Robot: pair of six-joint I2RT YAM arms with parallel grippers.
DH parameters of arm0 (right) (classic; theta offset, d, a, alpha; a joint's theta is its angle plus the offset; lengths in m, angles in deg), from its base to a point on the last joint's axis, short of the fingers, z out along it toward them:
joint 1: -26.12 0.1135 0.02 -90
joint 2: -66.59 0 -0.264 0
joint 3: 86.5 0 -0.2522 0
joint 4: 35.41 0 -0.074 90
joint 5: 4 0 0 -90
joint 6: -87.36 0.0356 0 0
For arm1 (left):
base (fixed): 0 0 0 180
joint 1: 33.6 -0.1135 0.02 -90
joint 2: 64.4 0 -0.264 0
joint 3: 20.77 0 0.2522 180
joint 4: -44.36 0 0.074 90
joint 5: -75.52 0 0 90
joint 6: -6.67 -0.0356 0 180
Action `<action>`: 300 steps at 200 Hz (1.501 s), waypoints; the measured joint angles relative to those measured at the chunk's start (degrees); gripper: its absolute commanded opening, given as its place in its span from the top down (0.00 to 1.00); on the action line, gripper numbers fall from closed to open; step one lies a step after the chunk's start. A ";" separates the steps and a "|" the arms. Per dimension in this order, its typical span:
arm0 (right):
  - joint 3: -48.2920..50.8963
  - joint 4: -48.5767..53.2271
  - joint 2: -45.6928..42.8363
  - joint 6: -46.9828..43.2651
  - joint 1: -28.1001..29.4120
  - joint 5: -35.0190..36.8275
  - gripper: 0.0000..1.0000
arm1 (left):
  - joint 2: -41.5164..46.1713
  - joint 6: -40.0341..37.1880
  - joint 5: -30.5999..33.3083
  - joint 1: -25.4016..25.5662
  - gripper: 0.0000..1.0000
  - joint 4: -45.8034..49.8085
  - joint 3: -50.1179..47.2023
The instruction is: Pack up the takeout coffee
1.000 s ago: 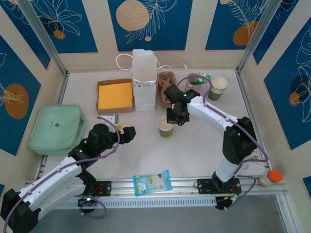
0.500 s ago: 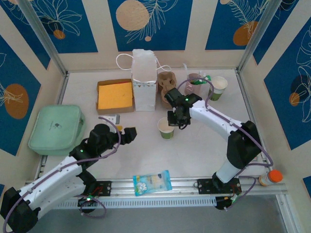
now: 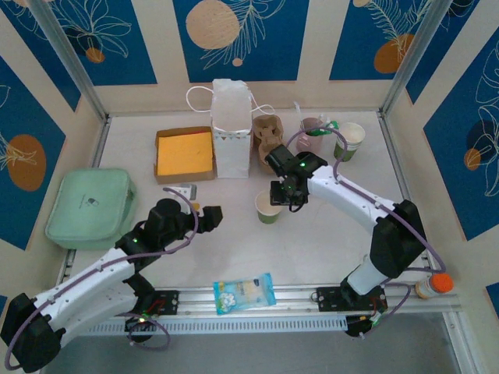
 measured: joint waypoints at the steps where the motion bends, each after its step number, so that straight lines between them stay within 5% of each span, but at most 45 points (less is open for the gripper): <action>1: 0.00 0.02 -0.04 0.00 0.00 0.02 0.56 | -0.02 0.00 0.00 0.02 0.11 0.00 0.00; 76: -0.66 1.66 -6.75 -2.99 -2.84 2.27 0.57 | -0.28 -0.17 1.07 0.57 0.11 0.04 0.76; 113: -0.63 1.33 -10.34 -4.11 -11.56 0.57 0.58 | -0.48 -0.17 1.27 0.61 0.11 0.02 1.20; 164: 3.89 -4.37 -14.38 -3.85 -27.89 -11.10 0.60 | -1.53 -0.20 1.27 0.83 0.11 -0.24 1.44; 231: 7.13 -14.43 -7.65 -1.22 -40.52 -25.79 0.62 | -1.95 -0.17 1.25 1.01 0.11 -0.31 1.44; 300: 4.85 -18.86 4.98 -0.52 -42.58 -29.29 0.67 | -1.95 -0.20 1.27 1.01 0.11 -0.28 1.44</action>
